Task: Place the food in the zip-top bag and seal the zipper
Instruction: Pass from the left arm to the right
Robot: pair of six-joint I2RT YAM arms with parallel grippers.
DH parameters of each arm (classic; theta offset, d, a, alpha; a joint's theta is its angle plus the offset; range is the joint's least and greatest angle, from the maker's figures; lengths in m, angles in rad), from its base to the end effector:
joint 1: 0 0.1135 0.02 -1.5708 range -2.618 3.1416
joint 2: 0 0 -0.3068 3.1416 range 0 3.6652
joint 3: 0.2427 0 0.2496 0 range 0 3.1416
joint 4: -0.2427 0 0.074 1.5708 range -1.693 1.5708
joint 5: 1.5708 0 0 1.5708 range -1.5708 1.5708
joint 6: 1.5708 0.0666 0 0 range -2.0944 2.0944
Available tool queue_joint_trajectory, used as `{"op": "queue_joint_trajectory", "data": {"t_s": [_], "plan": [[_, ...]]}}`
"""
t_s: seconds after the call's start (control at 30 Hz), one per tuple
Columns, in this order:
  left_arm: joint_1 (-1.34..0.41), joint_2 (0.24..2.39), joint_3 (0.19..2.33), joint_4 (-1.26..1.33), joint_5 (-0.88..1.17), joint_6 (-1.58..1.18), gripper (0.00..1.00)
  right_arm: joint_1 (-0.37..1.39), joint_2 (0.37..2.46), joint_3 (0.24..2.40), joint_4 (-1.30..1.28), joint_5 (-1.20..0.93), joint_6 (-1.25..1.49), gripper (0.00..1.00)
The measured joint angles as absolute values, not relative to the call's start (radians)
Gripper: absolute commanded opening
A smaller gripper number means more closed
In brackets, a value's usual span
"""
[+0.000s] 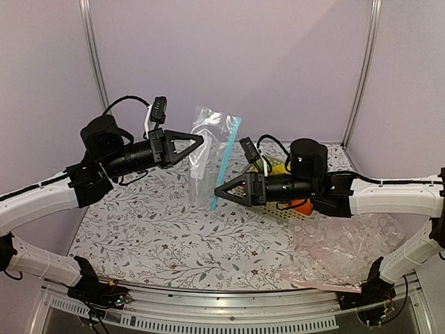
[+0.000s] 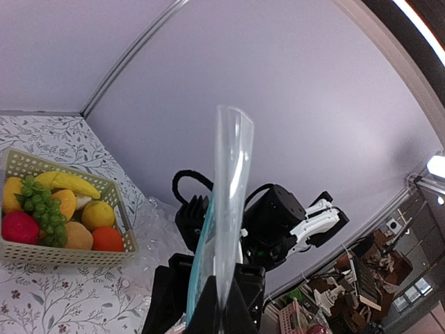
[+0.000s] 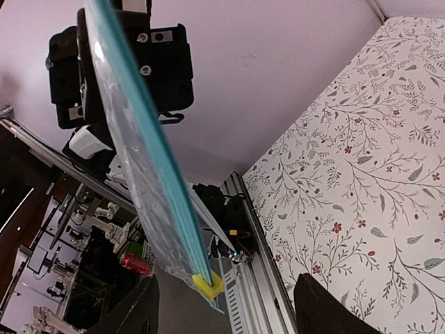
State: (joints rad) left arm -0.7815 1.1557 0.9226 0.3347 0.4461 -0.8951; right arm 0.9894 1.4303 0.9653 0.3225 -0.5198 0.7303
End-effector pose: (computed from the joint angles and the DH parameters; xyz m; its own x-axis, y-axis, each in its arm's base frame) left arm 0.1780 -0.2171 0.4102 -0.6885 -0.3085 -0.6564 0.6442 0.1557 -0.7489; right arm 0.1651 0.3115 0.3435 -0.7221 -0.0445 -0.6904 -0.6895 0.1282 0.7129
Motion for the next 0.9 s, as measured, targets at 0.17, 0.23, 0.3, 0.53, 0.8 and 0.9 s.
{"op": "queue_joint_trajectory", "data": {"t_s": [0.17, 0.23, 0.3, 0.53, 0.8, 0.9], "plan": [[-0.771, 1.147, 0.916, 0.35, 0.453, -0.91, 0.01, 0.994, 1.441, 0.965, 0.347, -0.546, 0.742, 0.54], [-0.767, 1.142, 0.913, 0.354, 0.457, -0.914, 0.01, 0.995, 1.441, 0.965, 0.362, -0.553, 0.744, 0.51], [-0.764, 1.136, 0.908, 0.355, 0.46, -0.919, 0.01, 0.996, 1.442, 0.965, 0.38, -0.558, 0.746, 0.51], [-0.762, 1.124, 0.892, 0.366, 0.464, -0.938, 0.01, 0.996, 1.444, 0.966, 0.439, -0.558, 0.751, 0.49], [-0.762, 1.116, 0.875, 0.381, 0.464, -0.955, 0.02, 1.0, 1.487, 0.985, 0.467, -0.571, 0.751, 0.46], [-0.759, 1.113, 0.875, 0.38, 0.464, -0.955, 0.02, 1.003, 1.494, 0.987, 0.469, -0.582, 0.75, 0.44]]}}
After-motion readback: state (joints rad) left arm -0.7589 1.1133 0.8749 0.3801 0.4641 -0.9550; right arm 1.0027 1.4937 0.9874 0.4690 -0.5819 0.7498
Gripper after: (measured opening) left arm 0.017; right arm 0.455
